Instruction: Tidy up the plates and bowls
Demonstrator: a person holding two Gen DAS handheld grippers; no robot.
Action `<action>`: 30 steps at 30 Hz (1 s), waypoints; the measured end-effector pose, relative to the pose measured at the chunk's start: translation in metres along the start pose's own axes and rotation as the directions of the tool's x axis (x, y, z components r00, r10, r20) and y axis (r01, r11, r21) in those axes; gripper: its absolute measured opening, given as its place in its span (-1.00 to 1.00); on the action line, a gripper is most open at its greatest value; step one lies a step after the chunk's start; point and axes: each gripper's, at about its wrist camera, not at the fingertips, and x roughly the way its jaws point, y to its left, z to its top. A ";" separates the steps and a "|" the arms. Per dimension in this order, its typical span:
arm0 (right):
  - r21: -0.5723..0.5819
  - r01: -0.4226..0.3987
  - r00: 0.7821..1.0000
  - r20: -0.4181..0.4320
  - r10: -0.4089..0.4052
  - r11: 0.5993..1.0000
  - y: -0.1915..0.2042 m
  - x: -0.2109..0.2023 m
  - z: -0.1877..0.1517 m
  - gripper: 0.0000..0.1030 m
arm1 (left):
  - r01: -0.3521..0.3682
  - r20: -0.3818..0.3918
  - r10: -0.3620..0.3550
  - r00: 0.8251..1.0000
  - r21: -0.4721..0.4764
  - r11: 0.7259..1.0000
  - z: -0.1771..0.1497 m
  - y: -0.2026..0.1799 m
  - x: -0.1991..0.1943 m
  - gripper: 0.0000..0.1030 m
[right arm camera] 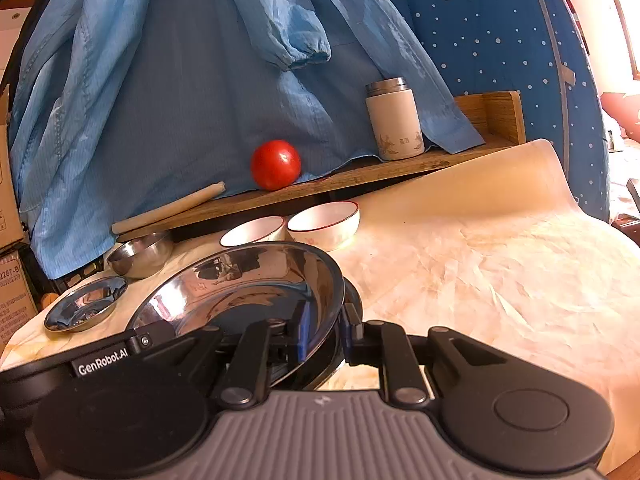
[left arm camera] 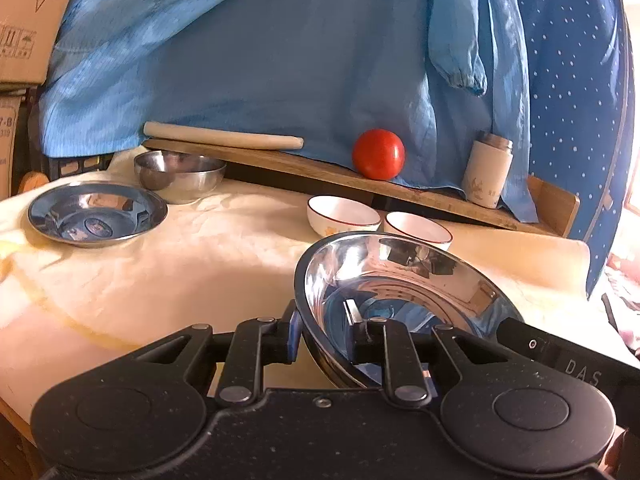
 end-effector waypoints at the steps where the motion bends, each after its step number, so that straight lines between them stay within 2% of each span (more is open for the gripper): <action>1: 0.000 0.000 1.000 0.000 0.000 1.000 0.000 0.000 0.000 -0.64 | -0.003 0.001 0.003 1.000 0.010 1.000 0.000 -0.001 0.000 -0.56; 6: -0.002 -0.005 1.000 0.002 0.005 1.000 -0.001 0.000 -0.001 -0.54 | 0.004 -0.004 -0.003 1.000 0.027 1.000 -0.001 -0.003 0.000 -0.45; 8: -0.009 -0.009 1.000 0.004 0.009 1.000 0.000 0.000 -0.001 -0.44 | 0.011 -0.006 -0.011 1.000 0.016 1.000 0.000 -0.001 0.000 -0.44; 25: -0.023 0.005 1.000 0.011 -0.005 1.000 0.004 -0.002 -0.002 -0.33 | 0.037 -0.010 -0.037 0.999 -0.018 0.999 0.000 0.003 0.001 -0.35; 30: -0.027 -0.004 1.000 0.018 0.005 1.000 0.004 -0.003 -0.002 -0.33 | 0.047 -0.023 -0.048 0.999 -0.031 0.998 0.001 0.004 0.002 -0.21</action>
